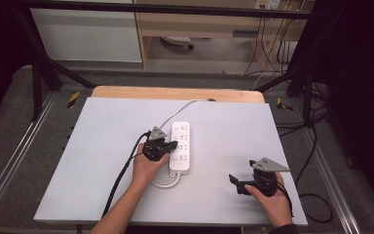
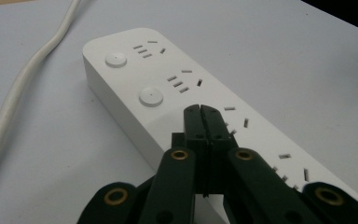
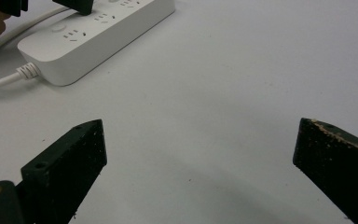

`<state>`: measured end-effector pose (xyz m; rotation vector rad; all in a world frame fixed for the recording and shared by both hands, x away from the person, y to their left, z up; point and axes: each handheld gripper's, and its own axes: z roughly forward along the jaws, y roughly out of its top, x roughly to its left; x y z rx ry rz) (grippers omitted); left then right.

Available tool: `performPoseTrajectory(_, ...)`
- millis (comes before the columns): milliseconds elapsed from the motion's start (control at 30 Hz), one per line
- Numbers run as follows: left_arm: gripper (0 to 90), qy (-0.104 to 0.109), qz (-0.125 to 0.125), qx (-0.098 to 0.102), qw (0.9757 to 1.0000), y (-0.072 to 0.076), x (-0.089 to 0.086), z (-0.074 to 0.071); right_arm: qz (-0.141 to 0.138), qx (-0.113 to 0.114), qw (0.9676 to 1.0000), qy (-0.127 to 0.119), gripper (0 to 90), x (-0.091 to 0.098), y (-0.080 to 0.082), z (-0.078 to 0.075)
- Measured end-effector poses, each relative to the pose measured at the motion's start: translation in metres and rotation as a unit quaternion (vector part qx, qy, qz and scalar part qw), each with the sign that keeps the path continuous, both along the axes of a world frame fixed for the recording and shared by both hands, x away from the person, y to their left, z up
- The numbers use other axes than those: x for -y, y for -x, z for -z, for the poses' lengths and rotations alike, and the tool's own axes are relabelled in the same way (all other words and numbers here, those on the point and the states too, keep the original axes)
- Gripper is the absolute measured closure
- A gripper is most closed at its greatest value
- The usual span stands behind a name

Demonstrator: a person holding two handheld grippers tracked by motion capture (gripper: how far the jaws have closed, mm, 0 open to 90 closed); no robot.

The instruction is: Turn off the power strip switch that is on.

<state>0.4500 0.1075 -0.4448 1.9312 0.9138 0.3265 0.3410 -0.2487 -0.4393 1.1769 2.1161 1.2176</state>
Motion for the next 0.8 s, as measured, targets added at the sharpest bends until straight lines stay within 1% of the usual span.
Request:
performPoseTrajectory(367, 90.0, 0.001, -0.002, -0.001, 1.0, -0.0003, 0.0002, 0.0001, -0.001, -0.001, 1.0, 0.001, 3.3, -0.0004, -0.0001, 0.0002)
performPoseTrajectory(700, 90.0, -0.005, -0.008, 0.004, 0.9999, -0.0003, 0.0014, 0.0, 0.001, 0.001, 1.0, 0.001, 3.4, 0.0002, -0.0001, -0.0001)
performPoseTrajectory(800, 90.0, -0.01, -0.007, 0.006, 0.9999, -0.0001, 0.0015, -0.0005, 0.0, 0.001, 1.0, 0.002, 3.4, 0.0, 0.0001, 0.0)
